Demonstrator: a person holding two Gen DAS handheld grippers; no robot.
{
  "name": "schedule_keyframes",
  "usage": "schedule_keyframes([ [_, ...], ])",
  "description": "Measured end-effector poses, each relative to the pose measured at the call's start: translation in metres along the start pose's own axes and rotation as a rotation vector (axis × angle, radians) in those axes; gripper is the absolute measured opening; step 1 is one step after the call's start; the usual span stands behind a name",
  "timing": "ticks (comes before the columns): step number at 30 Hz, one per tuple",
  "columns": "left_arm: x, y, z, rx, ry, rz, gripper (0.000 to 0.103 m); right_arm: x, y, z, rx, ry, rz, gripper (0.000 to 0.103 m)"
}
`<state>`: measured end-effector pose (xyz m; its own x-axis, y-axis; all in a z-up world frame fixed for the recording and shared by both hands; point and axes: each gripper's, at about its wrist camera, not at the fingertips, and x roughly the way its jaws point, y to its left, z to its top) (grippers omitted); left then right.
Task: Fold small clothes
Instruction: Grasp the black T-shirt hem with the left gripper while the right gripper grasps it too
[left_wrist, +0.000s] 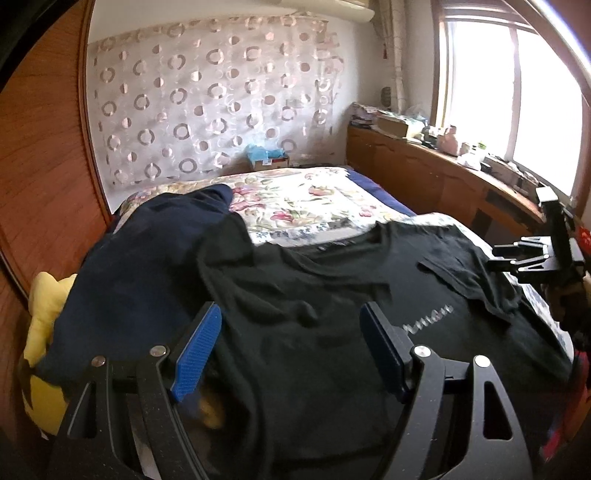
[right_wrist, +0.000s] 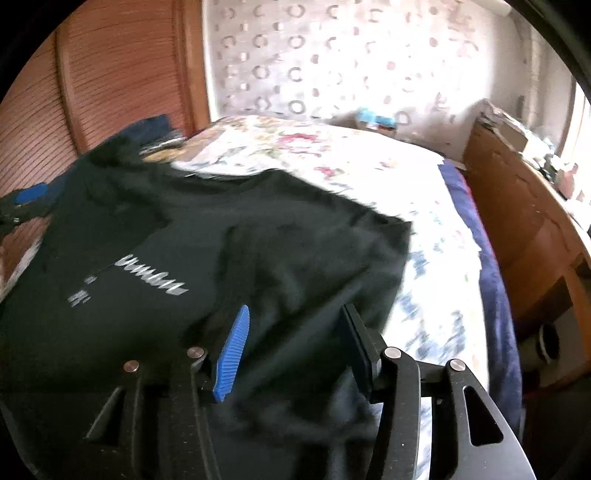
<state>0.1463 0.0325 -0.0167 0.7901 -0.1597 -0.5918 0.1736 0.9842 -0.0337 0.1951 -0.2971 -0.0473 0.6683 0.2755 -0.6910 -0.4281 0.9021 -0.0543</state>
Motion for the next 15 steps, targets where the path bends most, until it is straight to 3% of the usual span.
schedule_keyframes([
  [6, 0.024, 0.03, 0.026, -0.021, 0.022, 0.03, 0.078, 0.041, -0.038, 0.02, 0.053, 0.035, -0.032, 0.052],
  [15, 0.063, 0.044, 0.046, -0.004, 0.09, 0.064, 0.059, 0.086, -0.059, 0.046, 0.07, 0.057, -0.01, 0.052],
])
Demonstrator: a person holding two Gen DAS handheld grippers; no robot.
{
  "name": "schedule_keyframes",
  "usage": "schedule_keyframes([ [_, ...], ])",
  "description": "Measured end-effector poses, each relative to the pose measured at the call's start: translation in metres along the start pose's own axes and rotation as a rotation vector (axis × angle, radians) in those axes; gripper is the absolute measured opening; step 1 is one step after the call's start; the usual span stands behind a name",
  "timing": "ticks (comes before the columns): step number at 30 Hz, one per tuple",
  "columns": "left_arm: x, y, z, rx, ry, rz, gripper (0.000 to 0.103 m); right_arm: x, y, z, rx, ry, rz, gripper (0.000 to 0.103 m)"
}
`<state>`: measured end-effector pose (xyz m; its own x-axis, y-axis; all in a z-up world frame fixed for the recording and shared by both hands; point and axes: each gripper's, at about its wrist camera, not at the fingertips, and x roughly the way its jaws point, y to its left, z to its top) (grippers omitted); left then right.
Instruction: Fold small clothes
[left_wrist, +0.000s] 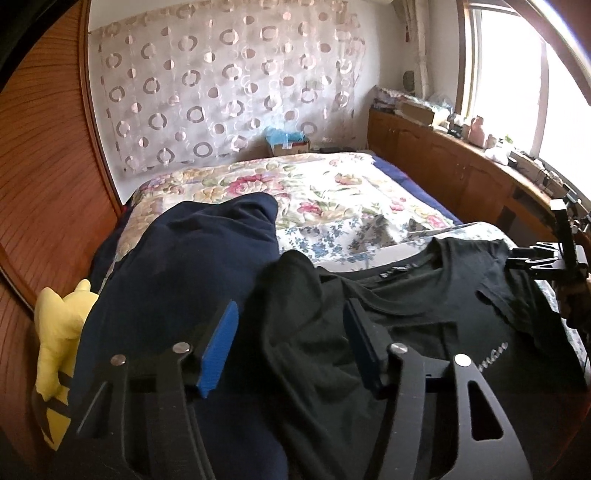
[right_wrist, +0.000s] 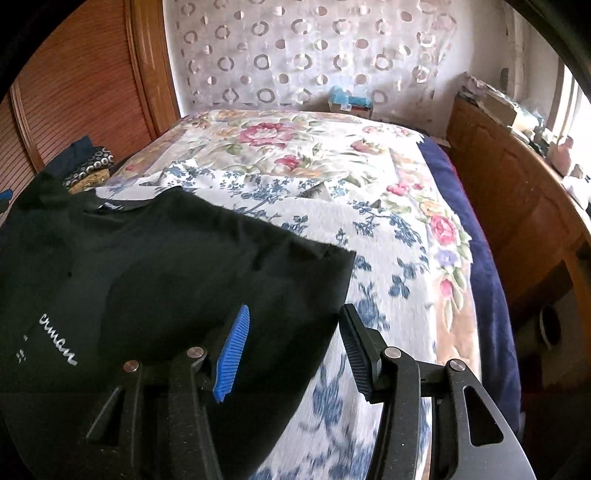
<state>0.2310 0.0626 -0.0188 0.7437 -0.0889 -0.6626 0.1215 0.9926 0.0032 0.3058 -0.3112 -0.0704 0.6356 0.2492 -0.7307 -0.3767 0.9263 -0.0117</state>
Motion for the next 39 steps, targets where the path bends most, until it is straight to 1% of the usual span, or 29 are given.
schedule_keyframes([
  [3, 0.01, 0.002, 0.004, -0.003, 0.02, -0.007, 0.059, 0.009, 0.0, 0.004, 0.003, 0.006, 0.008, 0.052],
  [7, 0.019, 0.004, 0.008, 0.0, 0.038, -0.01, 0.059, 0.014, -0.002, 0.008, 0.004, -0.017, 0.011, 0.053],
  [9, 0.021, 0.002, 0.009, 0.003, 0.047, -0.017, 0.054, 0.011, 0.001, 0.005, 0.003, -0.017, 0.008, 0.053],
  [10, 0.022, 0.001, 0.01, 0.007, 0.053, -0.017, 0.05, 0.011, 0.002, 0.004, 0.002, -0.017, 0.008, 0.053],
  [15, 0.025, -0.002, 0.013, 0.027, 0.078, -0.004, 0.042, 0.008, -0.005, 0.002, -0.001, -0.017, 0.008, 0.053],
  [16, 0.025, -0.002, 0.014, 0.03, 0.081, 0.001, 0.038, 0.008, -0.005, 0.002, -0.001, -0.017, 0.008, 0.053],
  [18, 0.026, -0.002, 0.013, 0.032, 0.09, -0.001, 0.024, 0.008, -0.005, 0.002, -0.001, -0.017, 0.008, 0.053],
  [19, 0.025, -0.003, 0.012, 0.031, 0.09, -0.008, 0.013, 0.008, -0.005, 0.002, -0.001, -0.017, 0.008, 0.053],
  [20, 0.023, -0.004, 0.012, 0.032, 0.085, -0.026, 0.004, 0.009, -0.005, 0.002, -0.001, -0.017, 0.008, 0.053],
  [22, 0.014, -0.007, 0.011, 0.032, 0.048, -0.051, 0.003, 0.009, -0.004, 0.003, -0.005, -0.016, 0.006, 0.053],
  [24, 0.003, -0.011, 0.011, 0.033, 0.015, -0.072, 0.003, 0.008, -0.003, 0.003, -0.015, -0.016, 0.02, 0.048],
  [25, -0.002, -0.013, 0.011, 0.032, 0.004, -0.08, 0.003, 0.007, -0.002, 0.003, -0.023, -0.014, 0.035, 0.037],
  [26, -0.009, -0.015, 0.011, 0.03, -0.012, -0.088, 0.003, 0.006, 0.001, 0.004, -0.032, -0.009, 0.052, 0.019],
  [27, -0.017, -0.017, 0.01, 0.027, -0.031, -0.096, 0.003, 0.005, 0.002, 0.004, -0.038, -0.005, 0.06, 0.011],
  [30, -0.038, -0.023, 0.008, 0.021, -0.07, -0.123, 0.003, -0.009, 0.011, 0.004, -0.067, -0.018, 0.074, 0.008],
  [36, -0.08, -0.032, -0.006, 0.02, -0.126, -0.151, 0.003, -0.075, 0.023, 0.001, -0.069, -0.151, 0.102, 0.008],
  [39, -0.1, -0.033, -0.018, 0.02, -0.151, -0.156, 0.003, -0.109, 0.03, -0.011, -0.074, -0.206, 0.112, 0.008],
])
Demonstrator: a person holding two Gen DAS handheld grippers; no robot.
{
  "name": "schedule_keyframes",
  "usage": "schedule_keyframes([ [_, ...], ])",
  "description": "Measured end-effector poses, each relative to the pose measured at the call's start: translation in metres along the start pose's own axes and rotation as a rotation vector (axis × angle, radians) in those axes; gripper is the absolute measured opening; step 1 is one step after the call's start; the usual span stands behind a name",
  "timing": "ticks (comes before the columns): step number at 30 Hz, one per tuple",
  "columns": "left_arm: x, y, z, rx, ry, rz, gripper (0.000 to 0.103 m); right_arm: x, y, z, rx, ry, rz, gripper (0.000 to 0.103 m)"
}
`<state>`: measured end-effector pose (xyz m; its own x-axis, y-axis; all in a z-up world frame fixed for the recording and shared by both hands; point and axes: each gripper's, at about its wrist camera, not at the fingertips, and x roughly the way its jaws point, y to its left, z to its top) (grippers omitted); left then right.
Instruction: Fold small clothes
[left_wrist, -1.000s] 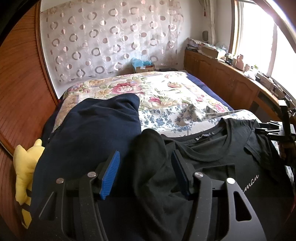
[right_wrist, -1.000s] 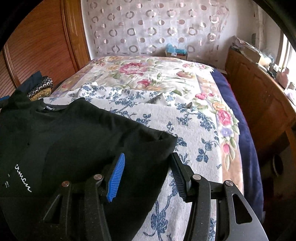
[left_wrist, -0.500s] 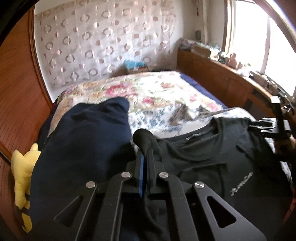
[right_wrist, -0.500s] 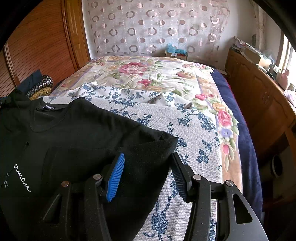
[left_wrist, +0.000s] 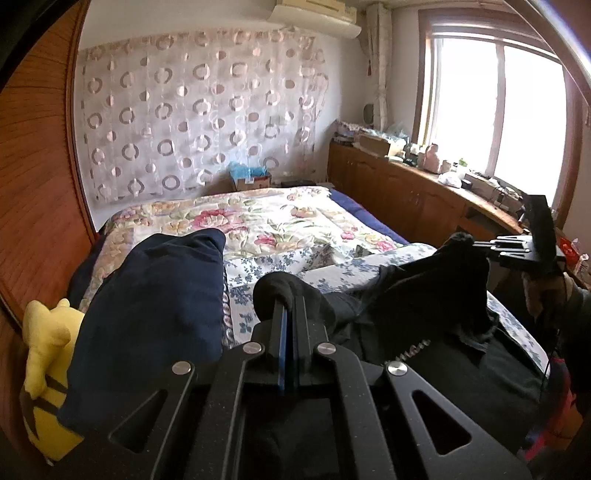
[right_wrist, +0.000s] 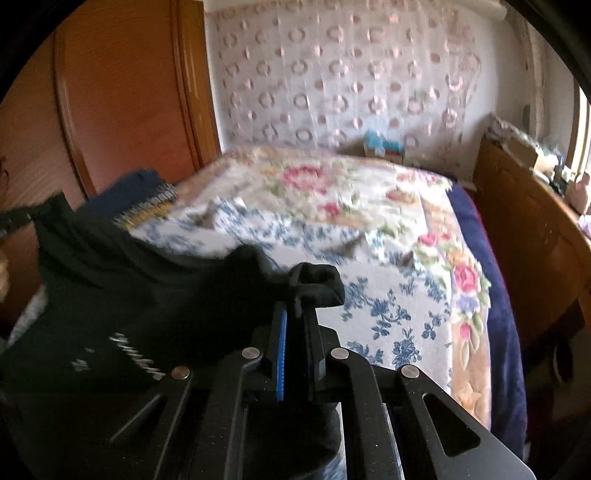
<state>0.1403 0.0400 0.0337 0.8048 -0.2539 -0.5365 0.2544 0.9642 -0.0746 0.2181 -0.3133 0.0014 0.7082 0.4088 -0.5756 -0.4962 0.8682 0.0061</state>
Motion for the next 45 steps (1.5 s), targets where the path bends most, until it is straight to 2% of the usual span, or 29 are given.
schedule_keyframes([
  [4, -0.027, -0.002, -0.018, -0.016, -0.021, -0.007, 0.003, -0.047, 0.019, -0.019, -0.018, -0.056, 0.013, 0.008],
  [10, -0.063, -0.002, -0.065, -0.054, -0.029, -0.002, 0.003, -0.099, 0.038, -0.069, -0.016, -0.097, 0.03, 0.008],
  [19, -0.084, 0.008, -0.111, -0.135, -0.005, 0.016, 0.003, -0.133, 0.035, -0.147, 0.036, -0.041, 0.025, 0.008],
  [28, -0.121, 0.003, -0.129, -0.165, -0.029, 0.019, 0.003, -0.169, 0.048, -0.14, 0.037, -0.01, -0.008, 0.008],
  [33, -0.124, -0.003, -0.145, -0.153, 0.017, 0.025, 0.003, -0.183, 0.06, -0.153, 0.012, 0.031, -0.022, 0.008],
  [37, -0.111, 0.0, -0.159, -0.155, 0.077, 0.048, 0.003, -0.176, 0.066, -0.168, 0.015, 0.091, -0.013, 0.008],
  [39, -0.106, 0.003, -0.161, -0.151, 0.098, 0.067, 0.006, -0.17, 0.065, -0.171, 0.019, 0.11, -0.012, 0.008],
  [40, -0.105, 0.003, -0.161, -0.148, 0.1, 0.068, 0.013, -0.168, 0.065, -0.172, 0.026, 0.116, -0.015, 0.008],
  [41, -0.105, 0.004, -0.16, -0.143, 0.099, 0.068, 0.026, -0.168, 0.064, -0.171, 0.031, 0.116, -0.016, 0.008],
  [42, -0.107, 0.004, -0.16, -0.138, 0.094, 0.068, 0.033, -0.167, 0.063, -0.169, 0.034, 0.115, -0.019, 0.008],
  [43, -0.108, 0.004, -0.159, -0.131, 0.085, 0.069, 0.042, -0.169, 0.063, -0.166, 0.031, 0.111, -0.022, 0.011],
  [45, -0.108, 0.006, -0.156, -0.123, 0.083, 0.072, 0.046, -0.172, 0.06, -0.162, 0.025, 0.092, -0.043, 0.021],
])
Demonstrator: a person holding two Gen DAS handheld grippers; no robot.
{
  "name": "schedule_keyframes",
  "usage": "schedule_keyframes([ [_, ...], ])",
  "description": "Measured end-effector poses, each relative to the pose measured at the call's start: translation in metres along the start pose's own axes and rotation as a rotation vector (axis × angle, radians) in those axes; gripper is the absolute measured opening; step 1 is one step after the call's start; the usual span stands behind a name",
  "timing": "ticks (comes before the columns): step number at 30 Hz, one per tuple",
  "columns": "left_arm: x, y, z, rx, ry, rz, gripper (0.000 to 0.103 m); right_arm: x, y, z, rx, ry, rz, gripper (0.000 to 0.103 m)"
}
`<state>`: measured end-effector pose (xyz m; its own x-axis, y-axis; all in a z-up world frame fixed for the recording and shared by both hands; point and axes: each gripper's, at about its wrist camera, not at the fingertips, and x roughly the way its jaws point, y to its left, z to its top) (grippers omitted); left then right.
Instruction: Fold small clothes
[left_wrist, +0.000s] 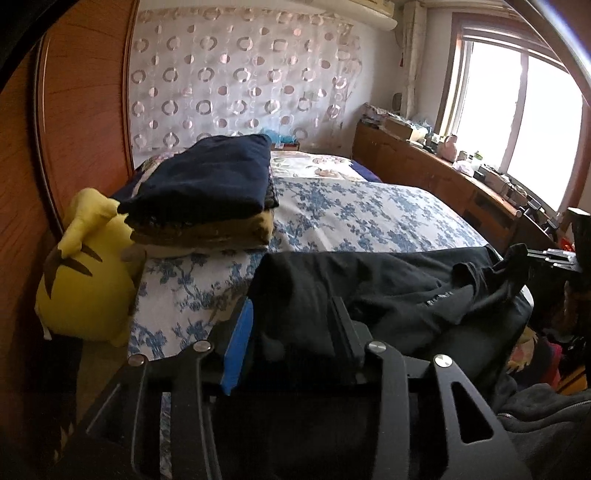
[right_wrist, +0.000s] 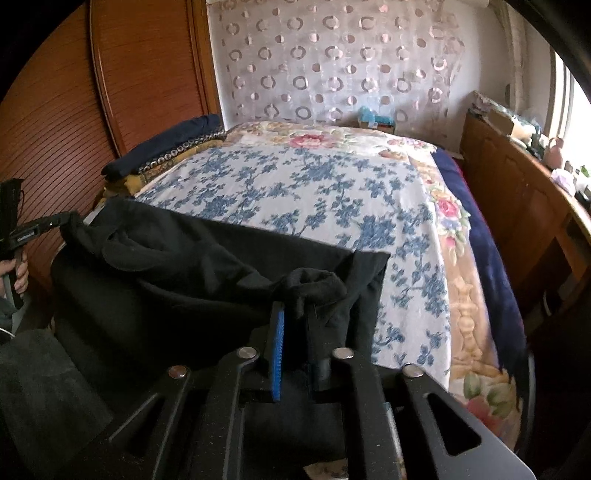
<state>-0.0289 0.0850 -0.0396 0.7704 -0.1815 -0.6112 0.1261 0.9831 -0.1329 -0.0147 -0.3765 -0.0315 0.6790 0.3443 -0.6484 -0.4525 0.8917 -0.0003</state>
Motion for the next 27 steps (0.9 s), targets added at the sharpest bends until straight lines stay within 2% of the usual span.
schedule_keyframes([
  [2, 0.001, 0.003, 0.004, 0.004, 0.001, 0.007, 0.06, -0.002, -0.003, 0.002, -0.004, -0.021, -0.011, 0.03],
  [3, 0.002, 0.005, 0.006, 0.006, -0.001, 0.006, 0.063, -0.004, -0.004, 0.005, -0.009, -0.032, -0.028, 0.034],
  [4, 0.003, 0.006, 0.009, 0.007, -0.002, 0.005, 0.069, -0.005, -0.004, 0.007, -0.013, -0.039, -0.043, 0.043],
  [5, 0.007, 0.008, 0.012, 0.009, -0.001, 0.004, 0.071, -0.004, -0.006, 0.009, -0.019, -0.048, -0.056, 0.047],
  [10, 0.025, 0.015, 0.026, 0.023, 0.016, 0.042, 0.071, 0.015, -0.011, 0.013, -0.008, -0.051, -0.07, 0.052],
  [15, 0.05, 0.019, 0.039, 0.041, 0.041, 0.055, 0.071, 0.051, -0.022, 0.013, 0.019, -0.009, -0.067, 0.052],
  [27, 0.106, 0.02, 0.043, 0.067, 0.194, 0.038, 0.071, 0.097, -0.046, 0.013, 0.1, 0.088, -0.072, 0.052],
])
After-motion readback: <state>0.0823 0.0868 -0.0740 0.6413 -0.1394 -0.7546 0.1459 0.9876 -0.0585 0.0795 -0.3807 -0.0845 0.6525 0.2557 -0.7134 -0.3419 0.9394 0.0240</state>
